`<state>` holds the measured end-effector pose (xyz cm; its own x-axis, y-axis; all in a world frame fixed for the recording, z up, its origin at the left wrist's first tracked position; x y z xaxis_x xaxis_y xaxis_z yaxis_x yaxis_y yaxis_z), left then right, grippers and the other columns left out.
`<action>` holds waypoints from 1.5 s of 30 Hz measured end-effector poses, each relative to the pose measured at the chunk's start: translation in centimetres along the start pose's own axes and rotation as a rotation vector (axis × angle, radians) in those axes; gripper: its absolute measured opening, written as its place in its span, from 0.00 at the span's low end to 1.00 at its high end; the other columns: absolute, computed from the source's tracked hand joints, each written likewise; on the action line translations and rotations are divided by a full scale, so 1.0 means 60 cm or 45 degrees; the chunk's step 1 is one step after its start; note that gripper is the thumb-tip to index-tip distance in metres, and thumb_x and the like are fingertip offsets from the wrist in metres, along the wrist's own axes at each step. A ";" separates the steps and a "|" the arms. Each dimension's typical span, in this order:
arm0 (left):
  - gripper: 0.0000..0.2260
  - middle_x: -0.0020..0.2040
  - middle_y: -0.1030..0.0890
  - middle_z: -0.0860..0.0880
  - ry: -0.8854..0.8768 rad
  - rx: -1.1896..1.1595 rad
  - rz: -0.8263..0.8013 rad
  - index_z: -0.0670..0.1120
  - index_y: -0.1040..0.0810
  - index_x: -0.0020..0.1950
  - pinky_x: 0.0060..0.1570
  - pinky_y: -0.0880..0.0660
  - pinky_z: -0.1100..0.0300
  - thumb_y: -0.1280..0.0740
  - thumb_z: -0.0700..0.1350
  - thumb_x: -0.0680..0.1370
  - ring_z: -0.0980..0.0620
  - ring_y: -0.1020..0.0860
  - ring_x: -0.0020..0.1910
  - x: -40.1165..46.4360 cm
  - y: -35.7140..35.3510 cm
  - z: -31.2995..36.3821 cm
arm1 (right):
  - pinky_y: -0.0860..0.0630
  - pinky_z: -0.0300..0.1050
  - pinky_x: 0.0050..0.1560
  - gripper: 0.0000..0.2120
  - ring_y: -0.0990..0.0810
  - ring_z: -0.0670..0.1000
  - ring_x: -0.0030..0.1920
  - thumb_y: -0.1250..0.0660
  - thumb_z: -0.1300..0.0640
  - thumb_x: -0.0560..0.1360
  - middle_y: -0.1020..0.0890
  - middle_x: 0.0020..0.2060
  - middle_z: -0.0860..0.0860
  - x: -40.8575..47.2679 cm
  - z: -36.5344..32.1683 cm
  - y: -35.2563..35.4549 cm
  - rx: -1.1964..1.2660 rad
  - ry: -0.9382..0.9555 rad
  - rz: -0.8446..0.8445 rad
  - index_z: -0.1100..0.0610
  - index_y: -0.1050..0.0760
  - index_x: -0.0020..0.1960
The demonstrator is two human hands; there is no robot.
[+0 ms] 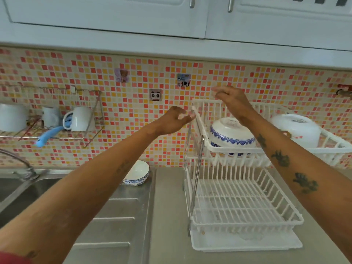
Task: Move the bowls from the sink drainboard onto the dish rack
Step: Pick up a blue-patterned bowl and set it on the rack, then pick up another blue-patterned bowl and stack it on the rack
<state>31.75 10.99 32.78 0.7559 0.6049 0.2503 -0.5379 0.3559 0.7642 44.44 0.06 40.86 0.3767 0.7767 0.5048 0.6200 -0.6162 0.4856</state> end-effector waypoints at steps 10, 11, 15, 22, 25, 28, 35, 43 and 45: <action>0.27 0.65 0.24 0.41 0.372 -0.301 0.238 0.40 0.29 0.70 0.64 0.32 0.50 0.52 0.57 0.84 0.44 0.25 0.64 -0.118 0.136 -0.258 | 0.25 0.46 0.58 0.19 0.21 0.61 0.59 0.35 0.53 0.76 0.20 0.59 0.64 0.013 -0.128 -0.355 0.078 0.053 -0.398 0.70 0.21 0.51; 0.26 0.68 0.25 0.41 0.421 -0.343 0.243 0.40 0.29 0.70 0.62 0.32 0.50 0.52 0.56 0.84 0.42 0.27 0.67 -0.129 0.141 -0.289 | 0.24 0.46 0.57 0.21 0.24 0.66 0.60 0.35 0.52 0.76 0.23 0.59 0.68 0.011 -0.118 -0.395 0.061 0.018 -0.471 0.73 0.23 0.52; 0.25 0.67 0.24 0.42 0.672 -0.540 0.235 0.40 0.26 0.68 0.56 0.34 0.54 0.49 0.57 0.84 0.44 0.27 0.64 -0.171 0.131 -0.421 | 0.27 0.60 0.63 0.23 0.28 0.69 0.63 0.35 0.52 0.75 0.27 0.62 0.70 0.004 -0.053 -0.530 0.074 -0.205 -0.656 0.73 0.26 0.57; 0.25 0.61 0.24 0.42 1.173 -1.339 0.273 0.42 0.23 0.57 0.55 0.28 0.50 0.47 0.61 0.82 0.43 0.24 0.55 -0.222 -0.011 -0.618 | 0.30 0.40 0.47 0.20 0.28 0.49 0.55 0.33 0.50 0.75 0.23 0.61 0.51 -0.026 0.117 -0.665 0.243 -0.681 -0.654 0.57 0.24 0.64; 0.30 0.59 0.23 0.38 1.275 -1.469 0.231 0.37 0.27 0.66 0.52 0.28 0.52 0.44 0.62 0.80 0.41 0.22 0.52 -0.224 -0.091 -0.652 | 0.31 0.49 0.55 0.26 0.29 0.52 0.56 0.31 0.47 0.72 0.27 0.56 0.50 -0.050 0.218 -0.692 0.350 -0.966 -0.562 0.55 0.28 0.67; 0.34 0.53 0.18 0.32 1.342 -1.563 0.184 0.36 0.25 0.66 0.54 0.24 0.55 0.45 0.65 0.79 0.36 0.19 0.51 -0.218 -0.151 -0.676 | 0.26 0.51 0.54 0.22 0.22 0.55 0.54 0.30 0.49 0.69 0.21 0.53 0.53 -0.065 0.318 -0.711 0.467 -1.134 -0.452 0.57 0.24 0.60; 0.26 0.44 0.29 0.44 1.461 -1.593 0.238 0.45 0.27 0.63 0.41 0.28 0.57 0.41 0.65 0.77 0.49 0.30 0.40 -0.203 -0.220 -0.719 | 0.29 0.51 0.56 0.23 0.26 0.58 0.61 0.34 0.53 0.75 0.25 0.59 0.55 -0.103 0.396 -0.714 0.527 -1.337 -0.361 0.60 0.30 0.68; 0.28 0.50 0.25 0.42 1.486 -1.636 0.282 0.44 0.31 0.70 0.47 0.27 0.52 0.37 0.61 0.78 0.47 0.30 0.41 -0.165 -0.250 -0.742 | 0.31 0.61 0.66 0.28 0.31 0.58 0.69 0.33 0.54 0.75 0.32 0.71 0.55 -0.101 0.448 -0.744 0.553 -1.349 -0.302 0.54 0.39 0.72; 0.29 0.60 0.26 0.41 1.485 -1.670 0.295 0.44 0.34 0.74 0.62 0.30 0.47 0.38 0.60 0.79 0.44 0.28 0.51 -0.158 -0.258 -0.750 | 0.28 0.60 0.64 0.28 0.30 0.58 0.68 0.34 0.55 0.75 0.32 0.72 0.54 -0.095 0.460 -0.748 0.565 -1.341 -0.256 0.54 0.39 0.73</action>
<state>16.12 31.80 -8.13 0.3081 0.6583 -0.6868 -0.9447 0.1266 -0.3025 33.46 26.86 -3.52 0.5009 0.7076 -0.4984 0.8419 -0.5319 0.0910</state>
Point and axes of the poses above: each hand's wrist, its own x-axis towards the middle knuckle, its own y-axis out of the back of the hand, z = x × y, the point moved 10 cm from there along x, towards the middle knuckle
